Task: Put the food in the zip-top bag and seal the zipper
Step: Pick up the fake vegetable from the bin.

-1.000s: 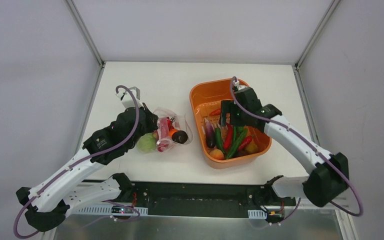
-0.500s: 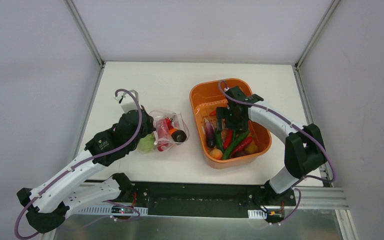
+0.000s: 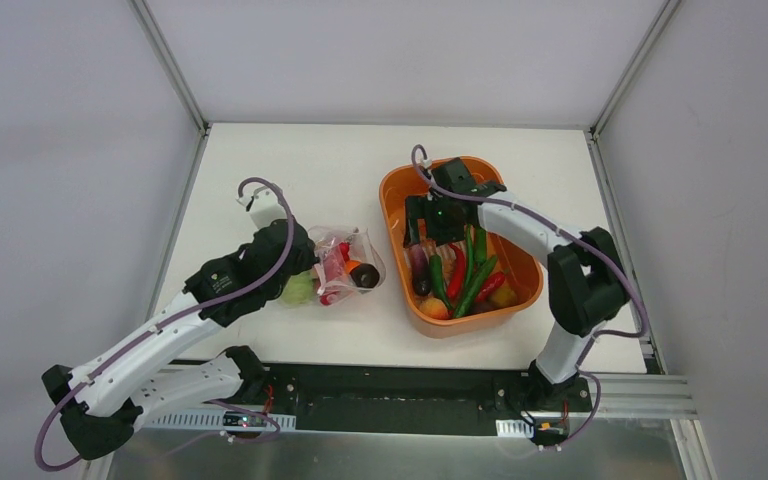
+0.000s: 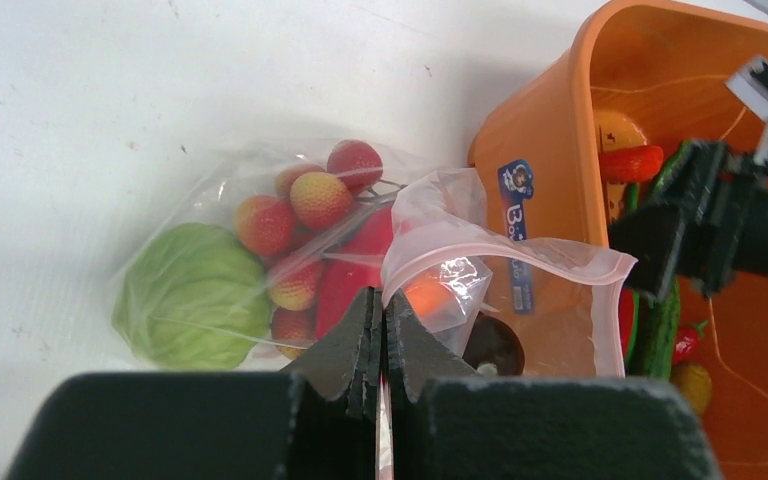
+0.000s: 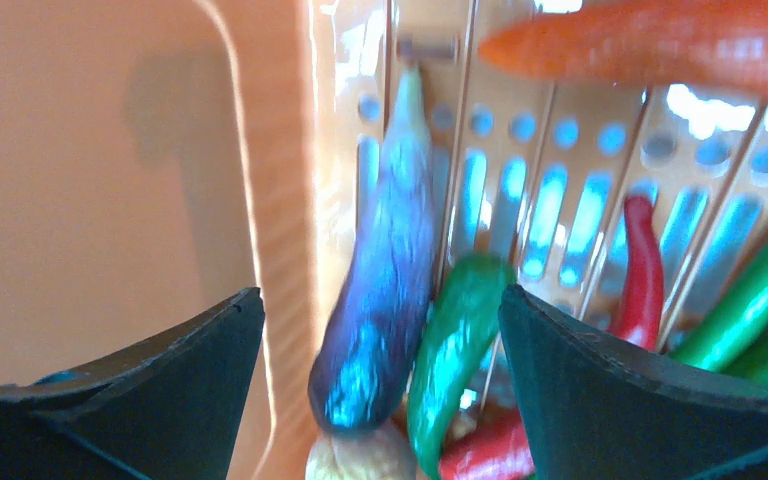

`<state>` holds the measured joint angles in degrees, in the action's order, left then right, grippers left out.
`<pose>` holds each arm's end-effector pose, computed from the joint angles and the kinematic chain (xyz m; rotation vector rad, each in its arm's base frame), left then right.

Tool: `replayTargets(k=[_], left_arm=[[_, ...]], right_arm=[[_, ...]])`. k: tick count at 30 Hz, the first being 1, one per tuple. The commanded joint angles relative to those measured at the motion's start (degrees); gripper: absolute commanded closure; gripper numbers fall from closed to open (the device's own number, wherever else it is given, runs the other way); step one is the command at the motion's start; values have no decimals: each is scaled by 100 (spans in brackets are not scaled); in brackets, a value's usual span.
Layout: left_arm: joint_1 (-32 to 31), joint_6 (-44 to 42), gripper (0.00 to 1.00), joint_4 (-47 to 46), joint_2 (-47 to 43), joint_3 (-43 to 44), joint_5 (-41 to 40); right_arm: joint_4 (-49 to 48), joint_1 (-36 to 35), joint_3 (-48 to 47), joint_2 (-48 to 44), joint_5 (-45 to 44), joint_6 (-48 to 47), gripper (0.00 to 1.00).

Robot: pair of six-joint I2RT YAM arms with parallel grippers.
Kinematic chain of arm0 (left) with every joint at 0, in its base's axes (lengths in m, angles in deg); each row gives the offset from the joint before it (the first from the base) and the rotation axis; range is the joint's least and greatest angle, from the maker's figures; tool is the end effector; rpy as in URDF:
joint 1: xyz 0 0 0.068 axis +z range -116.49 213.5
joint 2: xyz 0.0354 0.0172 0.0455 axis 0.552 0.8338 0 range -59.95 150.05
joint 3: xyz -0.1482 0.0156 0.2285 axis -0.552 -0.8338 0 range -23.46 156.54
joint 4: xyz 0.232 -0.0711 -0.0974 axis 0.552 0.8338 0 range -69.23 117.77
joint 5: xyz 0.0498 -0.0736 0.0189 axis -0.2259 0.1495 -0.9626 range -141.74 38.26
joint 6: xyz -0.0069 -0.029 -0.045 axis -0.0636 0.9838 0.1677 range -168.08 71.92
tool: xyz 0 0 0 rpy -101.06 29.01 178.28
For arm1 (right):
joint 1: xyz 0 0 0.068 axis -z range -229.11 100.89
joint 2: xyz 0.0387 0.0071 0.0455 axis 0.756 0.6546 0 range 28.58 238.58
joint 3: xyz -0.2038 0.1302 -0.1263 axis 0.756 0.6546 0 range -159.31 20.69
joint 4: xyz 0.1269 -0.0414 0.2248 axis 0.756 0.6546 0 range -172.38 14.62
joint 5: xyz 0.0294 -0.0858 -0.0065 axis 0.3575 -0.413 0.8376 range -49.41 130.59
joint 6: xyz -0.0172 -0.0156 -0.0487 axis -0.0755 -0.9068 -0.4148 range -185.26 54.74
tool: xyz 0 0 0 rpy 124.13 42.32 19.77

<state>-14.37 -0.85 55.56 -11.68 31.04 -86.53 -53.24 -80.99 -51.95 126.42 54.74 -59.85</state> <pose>0.1304 -0.1139 0.3474 -0.3552 1.9701 -0.4467 0.3066 0.2009 0.2368 -0.6885 2.4798 0.5668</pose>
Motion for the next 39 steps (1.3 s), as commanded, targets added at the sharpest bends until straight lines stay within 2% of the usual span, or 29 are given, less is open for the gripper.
replayTargets(k=[1,6,11,14,16,26,29,31,35,38,39], left_arm=[[77,231,100,145,152,109,59],[77,241,100,244,199,175,45],[78,304,100,301,200,162,-2],[81,296,100,314,205,181,-26],[77,280,100,322,196,204,-29],[77,313,100,306,20,62,-24],[77,289,100,279,-18,60,19],[77,282,100,262,-48,52,60],[77,255,100,145,-120,-17,178],[79,241,100,151,-95,-32,287],[84,258,100,169,-86,-28,326]], right_arm=[[-456,-168,-319,610,-687,-432,16],[-359,-274,-462,934,-837,-634,26],[-455,-251,-274,763,-1598,-618,50],[-554,-100,-268,668,-1515,-555,76],[-660,-1,-249,552,-1185,-352,79],[-1197,241,-60,145,-1612,-14,76],[-1425,261,-23,271,-1892,12,68],[-1408,264,-131,452,-2034,2,68],[-1008,266,-526,749,-2263,-37,53],[-497,292,-788,624,-1870,86,28],[-448,289,-797,554,-1628,98,24]])
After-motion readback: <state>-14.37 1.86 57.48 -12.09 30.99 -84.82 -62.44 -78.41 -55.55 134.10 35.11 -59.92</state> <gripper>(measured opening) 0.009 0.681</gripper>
